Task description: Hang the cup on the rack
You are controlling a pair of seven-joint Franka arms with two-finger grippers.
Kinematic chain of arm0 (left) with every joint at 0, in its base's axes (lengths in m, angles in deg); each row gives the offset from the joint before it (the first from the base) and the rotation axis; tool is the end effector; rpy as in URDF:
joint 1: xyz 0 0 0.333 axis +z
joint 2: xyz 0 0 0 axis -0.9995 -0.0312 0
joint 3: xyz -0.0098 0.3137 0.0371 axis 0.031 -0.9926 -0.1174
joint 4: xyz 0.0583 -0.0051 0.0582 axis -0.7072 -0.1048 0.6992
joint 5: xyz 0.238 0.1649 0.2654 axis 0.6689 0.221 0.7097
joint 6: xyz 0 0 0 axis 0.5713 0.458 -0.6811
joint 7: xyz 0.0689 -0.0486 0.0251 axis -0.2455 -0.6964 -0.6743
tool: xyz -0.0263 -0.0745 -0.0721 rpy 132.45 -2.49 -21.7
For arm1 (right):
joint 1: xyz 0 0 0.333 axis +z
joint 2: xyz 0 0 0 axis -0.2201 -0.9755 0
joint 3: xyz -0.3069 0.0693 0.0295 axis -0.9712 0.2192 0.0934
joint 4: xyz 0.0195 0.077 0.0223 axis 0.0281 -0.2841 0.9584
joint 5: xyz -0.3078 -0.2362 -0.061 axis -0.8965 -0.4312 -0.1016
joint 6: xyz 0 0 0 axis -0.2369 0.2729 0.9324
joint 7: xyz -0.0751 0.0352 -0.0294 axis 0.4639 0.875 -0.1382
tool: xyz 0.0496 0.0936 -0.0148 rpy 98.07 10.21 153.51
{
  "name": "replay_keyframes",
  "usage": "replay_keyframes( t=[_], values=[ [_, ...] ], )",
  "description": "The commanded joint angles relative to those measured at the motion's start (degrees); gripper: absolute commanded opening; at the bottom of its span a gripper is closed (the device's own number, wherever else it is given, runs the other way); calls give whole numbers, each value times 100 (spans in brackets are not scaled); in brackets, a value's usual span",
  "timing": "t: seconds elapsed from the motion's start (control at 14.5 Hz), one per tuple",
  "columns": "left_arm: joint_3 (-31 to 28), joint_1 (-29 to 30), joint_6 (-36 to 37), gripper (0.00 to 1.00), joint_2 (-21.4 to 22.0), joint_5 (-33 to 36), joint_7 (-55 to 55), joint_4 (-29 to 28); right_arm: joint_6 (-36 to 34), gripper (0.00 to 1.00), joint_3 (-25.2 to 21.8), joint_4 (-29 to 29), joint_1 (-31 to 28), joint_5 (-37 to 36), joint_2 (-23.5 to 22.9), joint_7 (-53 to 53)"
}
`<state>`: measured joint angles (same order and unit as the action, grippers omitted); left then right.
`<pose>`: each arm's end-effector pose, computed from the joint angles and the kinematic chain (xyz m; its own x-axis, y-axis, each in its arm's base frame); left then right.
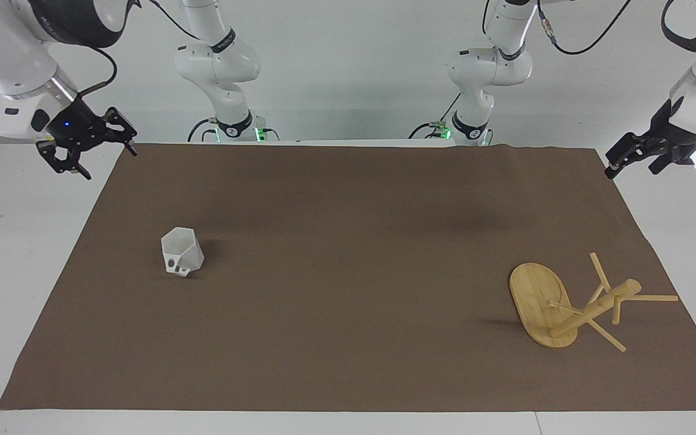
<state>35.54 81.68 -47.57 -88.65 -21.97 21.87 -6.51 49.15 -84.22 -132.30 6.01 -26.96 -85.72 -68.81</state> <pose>0.5740 0.0215 0.6446 0.9999 0.0023 -0.0129 0.0022 -0.9999 -0.0123 0.5360 -0.1413 0.5933 0.7374 0.6703 0.0835 0.6739 -0.7215 -0.1592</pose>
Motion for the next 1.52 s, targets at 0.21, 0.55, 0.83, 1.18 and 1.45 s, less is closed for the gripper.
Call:
replay_keyframes(
  t=[0.21,0.55,0.83,1.18,1.45],
  values=[
    [-10,-6,55,100,100,57,57,-99,388,100,36,-37,-1182,1847,-997,-3457],
    [-10,-6,55,100,100,57,57,-99,-577,100,45,-45,-2115,3772,-2272,-5743],
    [-10,-15,55,100,100,57,57,-99,-1166,100,54,-142,-2309,4320,-2966,-7300],
    [-10,-6,55,100,100,57,57,-99,-1352,100,71,-230,-2186,4953,-3654,-8120],
    [-10,-7,55,100,100,57,57,-99,-1238,100,71,-545,-1933,5208,-3680,-8541]
  ],
)
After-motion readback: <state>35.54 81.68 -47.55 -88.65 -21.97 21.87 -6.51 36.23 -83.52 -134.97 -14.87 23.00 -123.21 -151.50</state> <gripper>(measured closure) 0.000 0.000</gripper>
